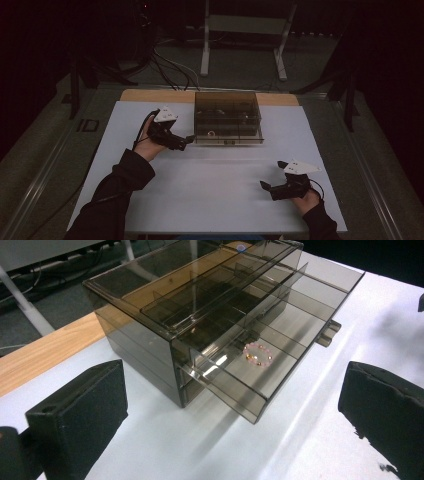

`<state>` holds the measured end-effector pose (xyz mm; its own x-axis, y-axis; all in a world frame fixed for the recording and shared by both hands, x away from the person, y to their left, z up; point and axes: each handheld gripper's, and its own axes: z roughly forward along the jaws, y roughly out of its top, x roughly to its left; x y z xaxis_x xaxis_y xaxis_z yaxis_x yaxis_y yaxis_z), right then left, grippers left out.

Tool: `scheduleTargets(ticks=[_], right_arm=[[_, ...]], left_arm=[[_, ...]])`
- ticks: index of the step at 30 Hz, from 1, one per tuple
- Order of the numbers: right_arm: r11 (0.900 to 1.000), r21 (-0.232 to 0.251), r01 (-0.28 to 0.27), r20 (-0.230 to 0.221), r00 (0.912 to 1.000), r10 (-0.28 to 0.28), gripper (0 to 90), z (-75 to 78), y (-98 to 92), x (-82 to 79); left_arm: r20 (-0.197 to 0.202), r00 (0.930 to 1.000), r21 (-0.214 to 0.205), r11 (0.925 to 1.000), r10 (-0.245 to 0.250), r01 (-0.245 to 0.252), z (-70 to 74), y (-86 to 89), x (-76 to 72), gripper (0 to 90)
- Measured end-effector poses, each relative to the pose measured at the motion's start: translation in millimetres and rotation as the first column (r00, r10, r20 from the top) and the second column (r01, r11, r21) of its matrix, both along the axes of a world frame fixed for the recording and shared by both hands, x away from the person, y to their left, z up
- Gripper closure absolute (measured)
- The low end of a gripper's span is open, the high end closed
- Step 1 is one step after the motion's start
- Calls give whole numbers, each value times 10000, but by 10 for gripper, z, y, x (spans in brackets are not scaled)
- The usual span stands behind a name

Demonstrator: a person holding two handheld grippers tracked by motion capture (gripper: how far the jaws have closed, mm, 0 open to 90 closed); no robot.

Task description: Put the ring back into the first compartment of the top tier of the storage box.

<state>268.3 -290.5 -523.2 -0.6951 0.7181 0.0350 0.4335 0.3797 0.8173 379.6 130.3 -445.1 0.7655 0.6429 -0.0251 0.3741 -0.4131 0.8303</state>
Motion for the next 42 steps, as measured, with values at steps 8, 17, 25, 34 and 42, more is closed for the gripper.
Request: scheduleTargets(ticks=[8, 17, 25, 34, 42], right_arm=[[10000, 13, 1, 14, 10000, -1, 5, 6, 2, -1], [10000, 29, 1, 4, 10000, -1, 4, 5, 4, 0], [10000, 33, 2, 5, 10000, -2, 4, 5, 4, 1], [10000, 32, 7, -11, 10000, -7, 4, 3, 5, 1], [10000, 22, 3, 5, 10000, -3, 4, 5, 4, -2]], left_arm=[[9, 10000, -6, 10000, 88, -88, -72, 97, -113, 9], [-88, 9997, -68, 9997, 214, -214, -179, 219, -223, 9], [-149, 9991, -175, 9990, 406, -409, -268, 339, -316, 9], [-235, 9991, -270, 9990, 346, -352, -357, 406, -430, 10], [-395, 9991, -440, 9989, 142, -160, -432, 481, -552, 10]])
